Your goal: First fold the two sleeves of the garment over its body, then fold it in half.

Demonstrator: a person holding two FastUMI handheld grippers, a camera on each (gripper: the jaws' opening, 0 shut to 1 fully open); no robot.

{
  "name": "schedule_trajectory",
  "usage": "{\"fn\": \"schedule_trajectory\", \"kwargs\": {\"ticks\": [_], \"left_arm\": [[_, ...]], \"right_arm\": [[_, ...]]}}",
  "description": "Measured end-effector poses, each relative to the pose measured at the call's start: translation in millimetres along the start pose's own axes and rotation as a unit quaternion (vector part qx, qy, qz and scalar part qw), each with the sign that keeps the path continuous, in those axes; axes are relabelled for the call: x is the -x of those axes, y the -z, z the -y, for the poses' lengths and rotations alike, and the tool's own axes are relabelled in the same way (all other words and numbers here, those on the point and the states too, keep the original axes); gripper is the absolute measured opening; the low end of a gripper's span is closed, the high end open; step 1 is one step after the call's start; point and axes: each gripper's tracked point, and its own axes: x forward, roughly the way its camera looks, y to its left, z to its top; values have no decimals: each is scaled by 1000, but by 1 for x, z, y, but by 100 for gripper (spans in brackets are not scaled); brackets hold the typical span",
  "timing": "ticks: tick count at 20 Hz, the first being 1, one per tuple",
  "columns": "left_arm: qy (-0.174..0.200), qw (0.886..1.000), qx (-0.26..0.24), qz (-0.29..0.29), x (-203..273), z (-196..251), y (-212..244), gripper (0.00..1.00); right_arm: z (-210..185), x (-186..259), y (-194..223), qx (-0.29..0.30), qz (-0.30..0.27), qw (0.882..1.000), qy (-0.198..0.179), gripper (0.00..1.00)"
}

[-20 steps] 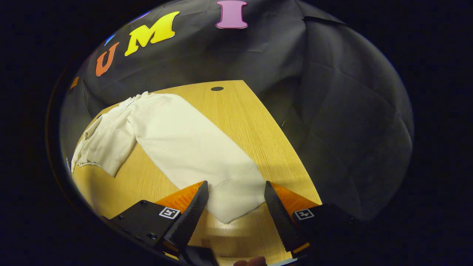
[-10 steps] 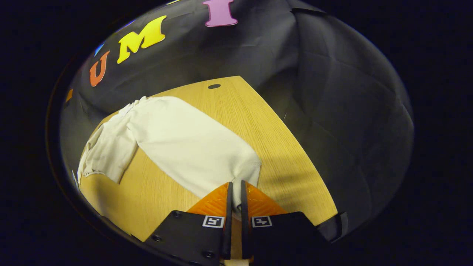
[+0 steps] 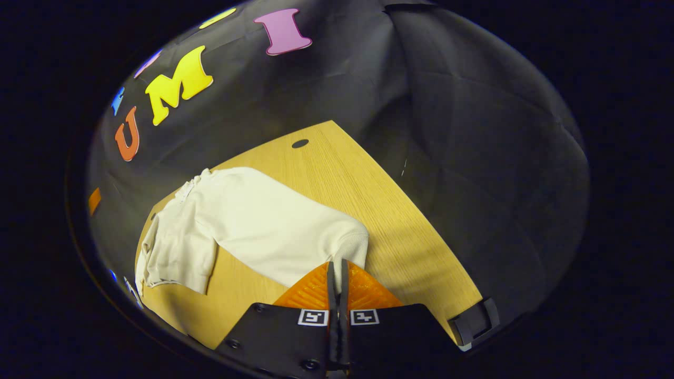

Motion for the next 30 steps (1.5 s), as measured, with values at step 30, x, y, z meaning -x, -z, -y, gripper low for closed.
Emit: {"fn": "schedule_trajectory", "kwargs": {"ticks": [30], "left_arm": [[-219,971,91,0,68,-251,41,98]], "right_arm": [[-509,-35,-167,250,88,932,-246,0]]}}
